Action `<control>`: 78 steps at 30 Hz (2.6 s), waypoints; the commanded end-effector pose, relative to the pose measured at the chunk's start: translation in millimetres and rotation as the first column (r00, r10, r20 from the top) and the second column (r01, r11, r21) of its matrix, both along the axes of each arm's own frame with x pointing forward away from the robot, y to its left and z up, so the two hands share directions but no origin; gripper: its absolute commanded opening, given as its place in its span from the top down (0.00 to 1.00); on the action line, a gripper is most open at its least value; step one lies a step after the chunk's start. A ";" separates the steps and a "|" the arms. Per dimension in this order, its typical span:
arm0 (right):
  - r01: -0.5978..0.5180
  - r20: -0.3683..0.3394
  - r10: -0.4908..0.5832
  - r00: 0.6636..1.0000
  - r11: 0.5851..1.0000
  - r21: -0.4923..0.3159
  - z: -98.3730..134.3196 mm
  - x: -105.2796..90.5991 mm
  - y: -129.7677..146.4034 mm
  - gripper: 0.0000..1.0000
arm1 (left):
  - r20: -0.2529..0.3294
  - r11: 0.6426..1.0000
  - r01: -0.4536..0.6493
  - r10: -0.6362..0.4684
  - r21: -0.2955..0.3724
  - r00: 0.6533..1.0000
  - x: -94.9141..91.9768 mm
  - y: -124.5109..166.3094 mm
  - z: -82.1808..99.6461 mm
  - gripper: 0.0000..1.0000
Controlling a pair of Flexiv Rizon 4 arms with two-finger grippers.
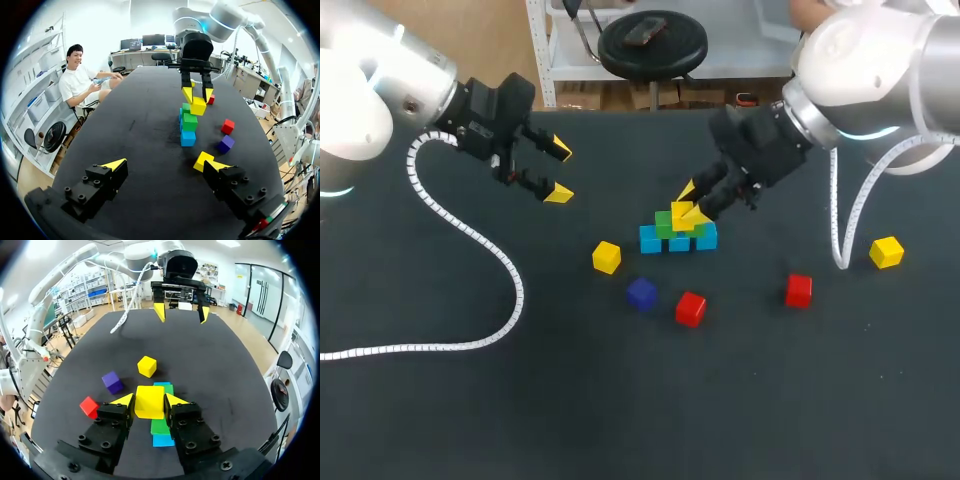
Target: Place the blue cubes, place green cubes on the blue cubes, place the yellow cubes on the green cubes, then place the red cubes on the yellow cubes, and place purple cube on the red cubes.
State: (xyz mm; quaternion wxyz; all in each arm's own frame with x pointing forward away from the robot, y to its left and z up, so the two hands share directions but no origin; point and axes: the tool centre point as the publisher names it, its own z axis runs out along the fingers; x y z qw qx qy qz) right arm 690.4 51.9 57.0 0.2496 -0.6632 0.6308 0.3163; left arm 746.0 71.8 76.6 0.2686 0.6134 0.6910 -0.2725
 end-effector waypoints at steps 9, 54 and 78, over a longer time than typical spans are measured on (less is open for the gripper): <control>0.005 0.014 -0.005 1.000 1.000 0.008 2.0 9.3 4.0 1.00 | -0.003 1.000 0.004 -0.004 0.002 1.000 2.3 0.0 -0.2 0.00; -0.001 0.021 0.001 1.000 1.000 0.008 2.1 14.3 1.9 1.00 | -0.003 1.000 0.004 -0.004 0.002 1.000 2.3 0.0 -0.2 0.00; -0.009 0.019 0.009 1.000 1.000 -0.012 1.4 12.7 3.1 1.00 | -0.003 1.000 0.004 -0.004 0.002 1.000 2.3 0.0 -0.2 0.00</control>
